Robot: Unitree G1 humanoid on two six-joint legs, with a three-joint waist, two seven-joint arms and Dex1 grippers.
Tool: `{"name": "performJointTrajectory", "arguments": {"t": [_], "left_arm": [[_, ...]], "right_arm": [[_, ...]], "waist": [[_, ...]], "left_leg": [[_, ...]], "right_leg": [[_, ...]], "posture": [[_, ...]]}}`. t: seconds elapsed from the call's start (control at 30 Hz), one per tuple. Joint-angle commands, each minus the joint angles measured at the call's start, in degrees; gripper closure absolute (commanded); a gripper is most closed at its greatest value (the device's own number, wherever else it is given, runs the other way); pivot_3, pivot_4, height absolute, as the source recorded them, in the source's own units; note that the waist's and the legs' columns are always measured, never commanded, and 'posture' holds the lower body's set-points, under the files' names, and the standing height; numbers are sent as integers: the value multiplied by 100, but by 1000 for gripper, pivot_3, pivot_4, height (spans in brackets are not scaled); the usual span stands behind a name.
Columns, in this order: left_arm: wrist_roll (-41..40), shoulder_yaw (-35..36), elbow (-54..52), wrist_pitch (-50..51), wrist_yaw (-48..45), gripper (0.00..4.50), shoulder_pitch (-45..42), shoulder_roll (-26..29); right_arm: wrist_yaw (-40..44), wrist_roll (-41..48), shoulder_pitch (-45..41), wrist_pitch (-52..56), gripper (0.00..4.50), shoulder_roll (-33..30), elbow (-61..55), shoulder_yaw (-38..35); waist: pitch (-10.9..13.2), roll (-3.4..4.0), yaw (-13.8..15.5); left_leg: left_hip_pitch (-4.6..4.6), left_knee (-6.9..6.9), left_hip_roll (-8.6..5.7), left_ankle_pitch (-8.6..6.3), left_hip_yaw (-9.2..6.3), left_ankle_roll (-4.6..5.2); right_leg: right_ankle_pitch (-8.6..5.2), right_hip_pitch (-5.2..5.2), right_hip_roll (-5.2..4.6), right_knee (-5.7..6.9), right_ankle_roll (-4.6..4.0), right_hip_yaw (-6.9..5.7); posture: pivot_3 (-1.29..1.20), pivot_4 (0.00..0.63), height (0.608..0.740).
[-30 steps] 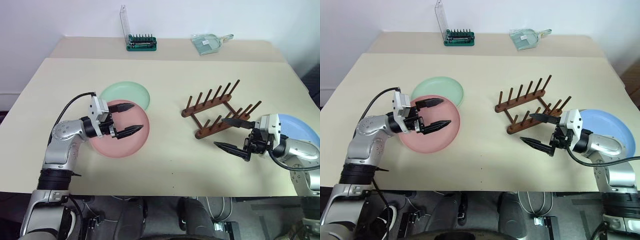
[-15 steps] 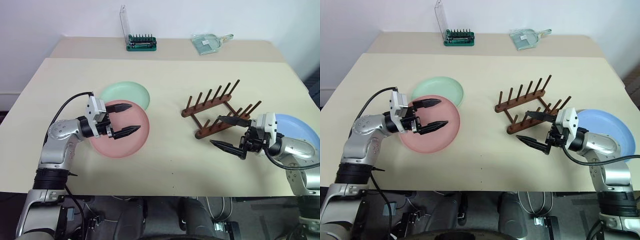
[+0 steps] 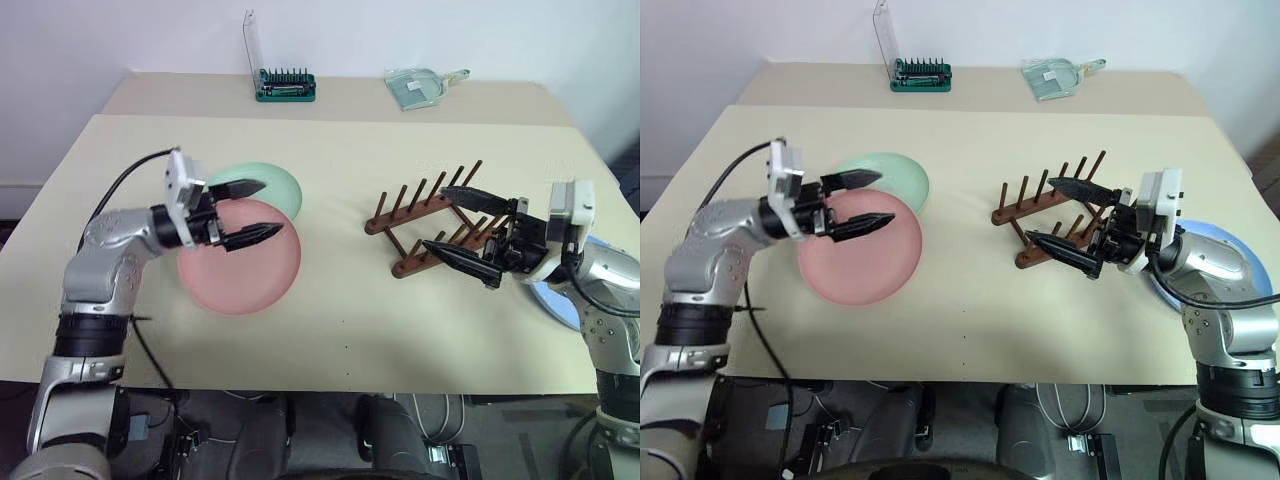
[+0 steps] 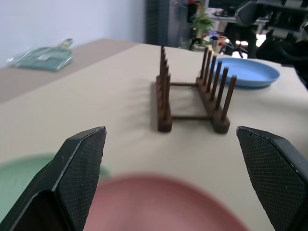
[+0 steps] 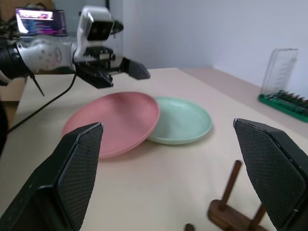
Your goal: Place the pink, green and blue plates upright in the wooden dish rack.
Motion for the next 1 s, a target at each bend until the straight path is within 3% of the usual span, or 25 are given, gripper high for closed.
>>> {"name": "performJointTrajectory", "arguments": {"t": [0.03, 0.13, 0.23, 0.47, 0.67, 1.0], "left_arm": [[-71, -497, -524, 746, 338, 0, -189, -288], [406, -1225, -873, 1044, 727, 0, -327, -588], [351, -1540, -830, 1792, 1064, 0, -565, -948], [1010, -2296, -546, 1946, 1803, 0, -826, -1846], [1726, -3074, -80, 1671, 2015, 0, -950, -2324], [2438, -3084, 985, 1297, 2743, 0, -989, -3110]], "right_arm": [[-126, 50, 91, -67, 75, -95, -104, -429], [-96, -21, 380, -166, 75, -123, -230, -635], [-126, 73, 749, -57, 75, -214, -428, -942], [34, -219, 1813, -316, 75, -394, -447, -1697], [140, -179, 2210, -328, 75, -445, -345, -2149], [-114, -178, 2489, -410, 75, -178, -726, -2174]], "waist": [[-1, 2, -7], [0, 0, -5], [0, 1, -7], [0, 1, 14], [-4, 6, -10], [-4, 7, 15]], "left_leg": [[0, 0, 0, -1, 1, 1], [0, -2, 0, -1, 1, 1], [0, -3, 0, 0, 1, 1], [1, -2, 0, -1, 0, 2], [1, -1, -2, -1, 0, 3], [-1, 0, -3, -3, -3, 6]], "right_leg": [[0, 0, 0, 0, 0, 0], [0, 0, 1, 1, 2, 0], [-1, -2, 3, 2, 2, 1], [-1, -1, 3, -1, 1, 3], [-2, 0, 2, -6, -1, 5], [-12, 0, 1, -13, -18, 5]], "posture": [[0, 150, 740], [0, 150, 740], [0, 150, 740], [0, 150, 740], [0, 150, 740], [0, 150, 740]]}}
